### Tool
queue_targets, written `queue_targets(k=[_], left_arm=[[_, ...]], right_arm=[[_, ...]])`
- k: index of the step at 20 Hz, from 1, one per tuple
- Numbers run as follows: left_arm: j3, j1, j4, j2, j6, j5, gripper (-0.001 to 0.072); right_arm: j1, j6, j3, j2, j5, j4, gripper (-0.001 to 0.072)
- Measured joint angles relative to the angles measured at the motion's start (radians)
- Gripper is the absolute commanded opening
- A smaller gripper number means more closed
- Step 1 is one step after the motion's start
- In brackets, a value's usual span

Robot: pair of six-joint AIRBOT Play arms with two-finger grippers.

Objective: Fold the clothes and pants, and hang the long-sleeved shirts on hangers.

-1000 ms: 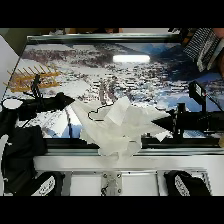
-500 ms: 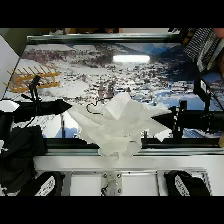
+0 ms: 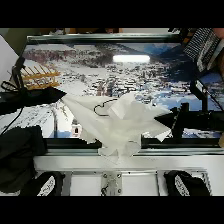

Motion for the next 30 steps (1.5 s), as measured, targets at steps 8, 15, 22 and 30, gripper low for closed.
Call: queue_targets(k=[8, 15, 22, 30], left_arm=[[-0.14, 0.0, -0.01, 0.385, -0.004, -0.007, 0.0022], [-0.367, -0.006, -0.162, 0.612, 0.032, 0.011, 0.0022], [-0.449, -0.17, -0.193, 0.631, 0.085, 0.052, 0.0022], [-0.326, -0.523, 0.086, 0.343, 0.032, 0.155, 0.0041]], right_arm=[[0.0, 0.04, 0.0, 0.0, -0.213, 0.161, 0.0009], [0.033, 0.032, 0.0, 0.001, -0.288, 0.288, 0.0008], [0.137, -0.022, 0.019, 0.001, -0.408, 0.317, 0.0008], [0.173, -0.045, 0.077, 0.001, -0.456, 0.325, 0.0009]])
